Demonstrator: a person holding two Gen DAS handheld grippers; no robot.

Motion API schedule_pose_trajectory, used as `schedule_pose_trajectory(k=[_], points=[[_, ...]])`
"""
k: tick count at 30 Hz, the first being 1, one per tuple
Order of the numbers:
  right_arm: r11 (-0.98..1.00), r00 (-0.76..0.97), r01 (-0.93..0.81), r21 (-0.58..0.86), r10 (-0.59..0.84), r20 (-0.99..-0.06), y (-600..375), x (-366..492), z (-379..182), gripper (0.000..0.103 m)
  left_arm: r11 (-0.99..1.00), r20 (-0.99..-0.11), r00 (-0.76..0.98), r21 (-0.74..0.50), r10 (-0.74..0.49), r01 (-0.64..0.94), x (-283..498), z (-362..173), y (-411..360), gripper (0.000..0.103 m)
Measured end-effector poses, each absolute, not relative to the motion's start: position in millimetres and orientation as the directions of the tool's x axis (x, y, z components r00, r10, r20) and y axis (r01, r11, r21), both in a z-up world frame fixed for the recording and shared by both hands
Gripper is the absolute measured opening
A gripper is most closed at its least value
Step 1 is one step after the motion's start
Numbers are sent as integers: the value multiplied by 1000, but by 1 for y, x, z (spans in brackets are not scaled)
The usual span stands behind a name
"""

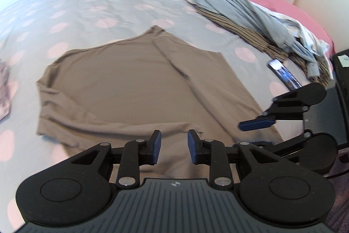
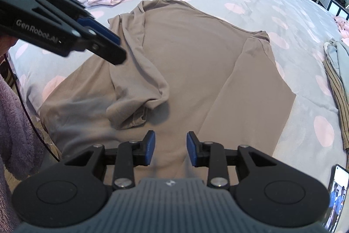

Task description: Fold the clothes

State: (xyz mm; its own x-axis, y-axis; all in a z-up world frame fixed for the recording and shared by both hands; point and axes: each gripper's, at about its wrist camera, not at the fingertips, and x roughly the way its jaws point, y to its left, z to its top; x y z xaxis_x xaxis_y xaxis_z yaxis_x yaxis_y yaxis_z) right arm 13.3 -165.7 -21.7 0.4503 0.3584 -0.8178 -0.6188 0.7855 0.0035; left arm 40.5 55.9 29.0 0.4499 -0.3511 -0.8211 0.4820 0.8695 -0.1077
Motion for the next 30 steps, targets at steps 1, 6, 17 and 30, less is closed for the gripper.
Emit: schedule_pose_trajectory(k=[1,6,17,30], points=[[785,451,-620,5,361,-817,-165,13,-21,35,879,-823,458,-101,-337,466,40,29,62,25],[783,451,-622,16,375,-810,-163,15,-17,35,924,-839,483,-55,-249,379,37,21,94,26],[761,430,-648,40,409,-805,-134,28,-22,35,960,-873,452,-60,-183,274,29,-4,146,26],[800,374,-582,149,426,-824,-127,61,-35,5,952,-889,419,-56,-185,301,36,-16,145,26]])
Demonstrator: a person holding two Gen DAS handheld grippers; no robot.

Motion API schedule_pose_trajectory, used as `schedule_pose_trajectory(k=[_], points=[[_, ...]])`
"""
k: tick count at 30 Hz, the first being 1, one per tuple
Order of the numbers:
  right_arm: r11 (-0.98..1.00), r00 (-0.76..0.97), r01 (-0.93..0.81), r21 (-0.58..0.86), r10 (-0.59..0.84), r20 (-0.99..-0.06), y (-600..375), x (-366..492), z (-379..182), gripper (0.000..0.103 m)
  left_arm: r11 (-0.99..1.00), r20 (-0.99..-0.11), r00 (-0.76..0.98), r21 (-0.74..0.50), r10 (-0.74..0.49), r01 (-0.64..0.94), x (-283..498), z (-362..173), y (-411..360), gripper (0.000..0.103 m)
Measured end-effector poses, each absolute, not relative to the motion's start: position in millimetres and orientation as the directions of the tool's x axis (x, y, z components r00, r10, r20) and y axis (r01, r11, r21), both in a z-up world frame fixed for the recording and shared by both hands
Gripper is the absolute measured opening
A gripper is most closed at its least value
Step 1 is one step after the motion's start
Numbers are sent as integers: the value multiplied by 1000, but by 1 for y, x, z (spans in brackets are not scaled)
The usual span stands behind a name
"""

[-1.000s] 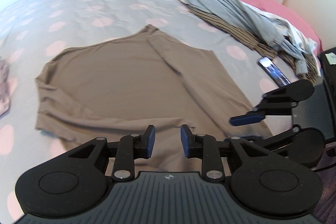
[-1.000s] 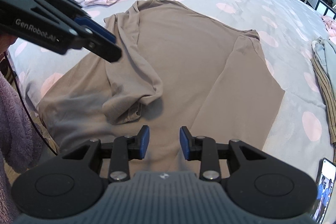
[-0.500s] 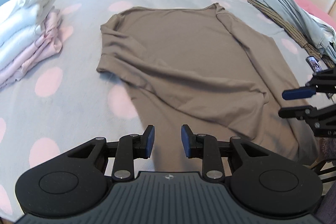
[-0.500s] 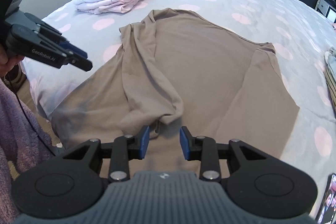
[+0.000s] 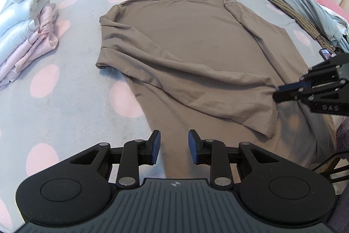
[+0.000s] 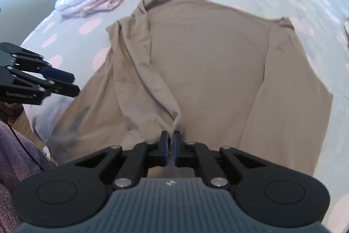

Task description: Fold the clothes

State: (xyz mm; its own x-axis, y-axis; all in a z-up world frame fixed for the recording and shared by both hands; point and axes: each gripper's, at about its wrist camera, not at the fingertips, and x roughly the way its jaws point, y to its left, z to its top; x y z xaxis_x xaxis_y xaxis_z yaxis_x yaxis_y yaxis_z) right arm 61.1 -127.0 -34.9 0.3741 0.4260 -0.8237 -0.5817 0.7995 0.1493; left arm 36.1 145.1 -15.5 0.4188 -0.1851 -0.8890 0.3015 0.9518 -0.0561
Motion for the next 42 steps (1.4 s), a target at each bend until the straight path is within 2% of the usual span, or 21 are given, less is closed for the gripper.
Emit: schedule_pose_trajectory(k=[4,12,21,26,27,28,30,34,42], points=[[811,430,-568,141,438,-790,-138,58,-11,4,949,-893,413,-48,-180,311,37,-17,142,26],[892,596,-451,45,338,-729,-181,58,28,4,950,-895,415,-29,-163,311,38,-16,137,26],[968,617,-248,-40,126,-777,-235,78,5,5,948,-899,413,-10,-148,317,42,-18,130,26],[972,617,-216,-90,64,-784,-244,75,-8,10,945,-893,428,12,-137,327,45,-19,126,26],[972,628,-213,-100,58,-776,-245,73,-7,15,943,-889,437,19,-136,331,45,-18,126,26],[971,642,-212,-108,56,-764,-246,72,-5,23,942,-885,446,23,-137,335,46,-18,126,26],[968,675,-219,-125,58,-736,-245,68,-1,29,940,-873,469,35,-138,341,48,-19,127,26],[947,693,-293,-129,117,-712,-232,62,3,30,925,-855,507,101,-107,366,56,-24,123,26],[880,609,-463,-107,228,-759,-187,61,-13,31,822,-806,592,334,-5,462,81,-38,105,26]])
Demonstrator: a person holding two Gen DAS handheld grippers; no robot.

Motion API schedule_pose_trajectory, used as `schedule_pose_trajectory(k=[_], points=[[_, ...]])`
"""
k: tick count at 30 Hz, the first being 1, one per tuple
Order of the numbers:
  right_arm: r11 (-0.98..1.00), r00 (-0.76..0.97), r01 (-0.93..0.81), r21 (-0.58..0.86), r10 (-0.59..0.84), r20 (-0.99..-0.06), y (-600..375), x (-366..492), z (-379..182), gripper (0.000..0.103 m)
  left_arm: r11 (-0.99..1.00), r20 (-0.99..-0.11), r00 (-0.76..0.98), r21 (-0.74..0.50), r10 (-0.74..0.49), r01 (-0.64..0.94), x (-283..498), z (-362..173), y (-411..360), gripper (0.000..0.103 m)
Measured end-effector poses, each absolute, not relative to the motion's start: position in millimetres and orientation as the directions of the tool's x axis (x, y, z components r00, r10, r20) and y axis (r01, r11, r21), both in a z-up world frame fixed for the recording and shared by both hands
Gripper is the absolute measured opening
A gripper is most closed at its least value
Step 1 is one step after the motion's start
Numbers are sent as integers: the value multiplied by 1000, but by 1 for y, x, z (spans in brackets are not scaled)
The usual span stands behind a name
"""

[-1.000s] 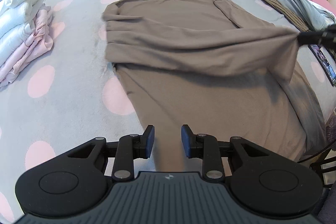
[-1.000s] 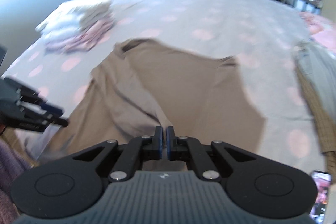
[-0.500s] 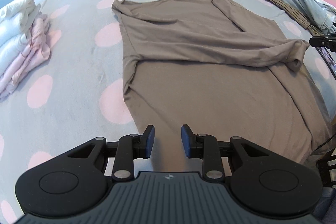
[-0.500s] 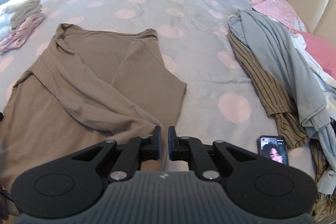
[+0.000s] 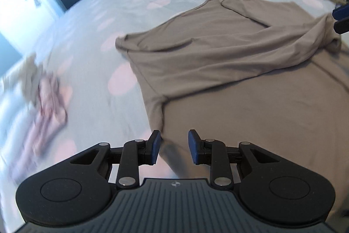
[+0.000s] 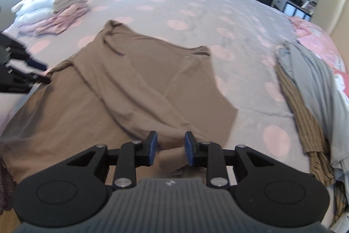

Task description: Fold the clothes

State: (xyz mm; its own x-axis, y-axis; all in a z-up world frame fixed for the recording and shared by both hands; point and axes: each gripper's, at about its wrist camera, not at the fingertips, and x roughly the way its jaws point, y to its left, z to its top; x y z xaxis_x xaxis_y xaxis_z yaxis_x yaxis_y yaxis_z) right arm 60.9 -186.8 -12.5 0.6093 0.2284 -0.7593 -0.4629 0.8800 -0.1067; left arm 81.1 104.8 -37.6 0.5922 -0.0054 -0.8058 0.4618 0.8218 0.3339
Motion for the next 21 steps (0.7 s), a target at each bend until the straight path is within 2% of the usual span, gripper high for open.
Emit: schedule_pose_trajectory(k=[4,11,14,21], points=[[841,571,-531,-108,261,-778,-170,62,-22,31,752,-784,620,422,24,506,94,-48,94,26],[822,561,-543,-170,205,-802,-186,61,-36,33,679,-743,669,510,38,528,108,-67,87,26],[812,569,-548,-200,187,-801,-198,50,-38,35,696,-739,673,502,37,513,115,-68,86,14],[770,583,-576,-273,153,-798,-201,35,-53,35,734,-763,645,464,46,497,125,-65,85,9]])
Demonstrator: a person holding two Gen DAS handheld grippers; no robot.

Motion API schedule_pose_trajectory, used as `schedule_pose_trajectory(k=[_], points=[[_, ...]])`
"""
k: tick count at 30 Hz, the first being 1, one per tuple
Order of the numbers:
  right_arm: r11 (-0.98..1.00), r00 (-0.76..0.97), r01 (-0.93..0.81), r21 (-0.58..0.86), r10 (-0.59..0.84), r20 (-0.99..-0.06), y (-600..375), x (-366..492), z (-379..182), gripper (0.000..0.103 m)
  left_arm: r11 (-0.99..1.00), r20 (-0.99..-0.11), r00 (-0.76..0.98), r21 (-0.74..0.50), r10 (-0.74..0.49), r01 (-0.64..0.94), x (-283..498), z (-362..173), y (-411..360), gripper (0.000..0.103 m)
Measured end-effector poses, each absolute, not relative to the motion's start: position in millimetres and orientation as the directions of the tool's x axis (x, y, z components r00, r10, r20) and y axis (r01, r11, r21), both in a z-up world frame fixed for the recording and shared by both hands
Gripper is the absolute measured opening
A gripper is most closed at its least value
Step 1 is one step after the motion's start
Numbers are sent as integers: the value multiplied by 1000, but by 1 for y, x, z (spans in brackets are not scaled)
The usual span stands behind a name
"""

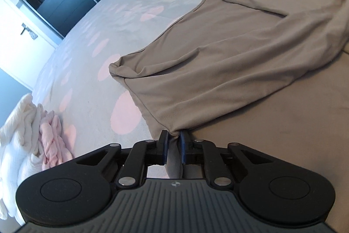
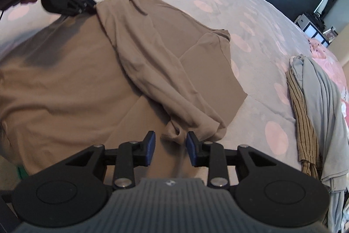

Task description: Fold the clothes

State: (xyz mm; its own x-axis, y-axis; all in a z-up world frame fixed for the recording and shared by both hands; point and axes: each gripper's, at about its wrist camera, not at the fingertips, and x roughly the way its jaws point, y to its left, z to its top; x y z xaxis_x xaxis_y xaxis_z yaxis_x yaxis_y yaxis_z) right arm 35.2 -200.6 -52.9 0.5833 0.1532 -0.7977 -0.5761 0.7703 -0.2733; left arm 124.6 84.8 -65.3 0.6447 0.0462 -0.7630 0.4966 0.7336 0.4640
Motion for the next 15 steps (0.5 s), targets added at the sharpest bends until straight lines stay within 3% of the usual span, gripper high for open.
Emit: schedule_pose_trajectory(k=[5,8,15], points=[[850,592,-480,-216,132,-795,-208,53,-62,32,756,-771,634,444,51,480,128,-64,85,9],[878,602,-440,-187,134,-787,-215,54,-54,20,772,-775,629,432,55,465,129,-63,86,9],[916,650,-276,-291,-45,-758,-240,61,-48,21,780,-776,627,432,66,452,128,-63,86,9]])
